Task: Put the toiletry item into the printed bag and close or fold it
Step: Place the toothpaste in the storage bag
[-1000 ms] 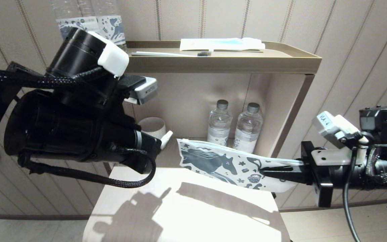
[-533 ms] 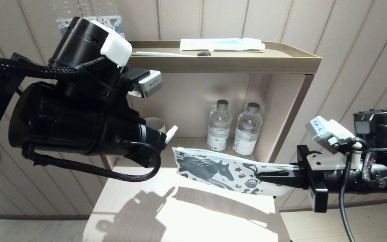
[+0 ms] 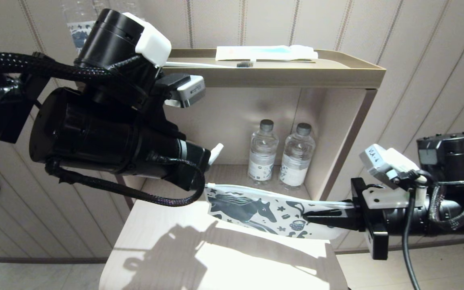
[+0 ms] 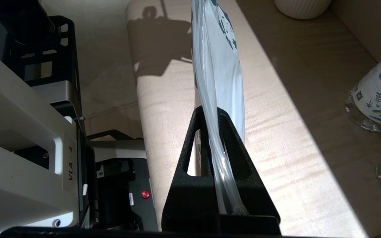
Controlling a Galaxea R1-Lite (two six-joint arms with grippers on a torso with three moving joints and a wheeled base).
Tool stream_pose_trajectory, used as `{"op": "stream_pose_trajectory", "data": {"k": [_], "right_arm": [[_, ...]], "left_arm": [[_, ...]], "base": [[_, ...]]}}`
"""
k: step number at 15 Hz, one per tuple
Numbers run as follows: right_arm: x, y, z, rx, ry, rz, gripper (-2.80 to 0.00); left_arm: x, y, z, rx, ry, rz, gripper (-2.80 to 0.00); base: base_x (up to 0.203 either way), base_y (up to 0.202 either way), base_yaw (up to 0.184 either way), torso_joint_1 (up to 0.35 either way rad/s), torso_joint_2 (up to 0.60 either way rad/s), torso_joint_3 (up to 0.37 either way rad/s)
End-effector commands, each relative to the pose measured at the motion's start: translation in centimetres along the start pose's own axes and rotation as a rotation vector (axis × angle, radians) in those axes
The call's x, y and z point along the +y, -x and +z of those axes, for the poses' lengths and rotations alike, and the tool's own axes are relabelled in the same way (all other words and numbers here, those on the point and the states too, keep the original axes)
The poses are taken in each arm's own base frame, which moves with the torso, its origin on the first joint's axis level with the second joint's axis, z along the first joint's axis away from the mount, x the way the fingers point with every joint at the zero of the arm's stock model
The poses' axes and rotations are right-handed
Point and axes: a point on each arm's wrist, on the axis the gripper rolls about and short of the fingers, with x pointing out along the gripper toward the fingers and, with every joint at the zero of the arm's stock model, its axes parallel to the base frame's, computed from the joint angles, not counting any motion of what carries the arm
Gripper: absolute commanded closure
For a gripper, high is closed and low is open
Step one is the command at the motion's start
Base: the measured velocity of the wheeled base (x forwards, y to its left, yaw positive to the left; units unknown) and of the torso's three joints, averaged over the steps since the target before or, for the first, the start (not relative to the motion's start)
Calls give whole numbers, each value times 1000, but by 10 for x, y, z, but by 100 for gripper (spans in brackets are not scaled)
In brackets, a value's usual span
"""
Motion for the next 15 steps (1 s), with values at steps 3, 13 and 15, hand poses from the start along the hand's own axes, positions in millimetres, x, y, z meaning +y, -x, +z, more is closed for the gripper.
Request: {"op": "stream_pose_trajectory", "data": {"k": [3,13,15], "right_arm": [[3,-3,-1,6,13,8,0],[2,-4,-1,8,10,7,0],[2,-4,-1,8,10,7,0]], "left_arm": [[-12,1,6,-13,-88,-98,0],[-39,-25,-3,57,-184,-303,0],[-40,-36,-4,59,-191,-302,0]], "base": [[0,0,0,0,0,0],[0,0,0,0,0,0],[0,0,0,0,0,0]]}}
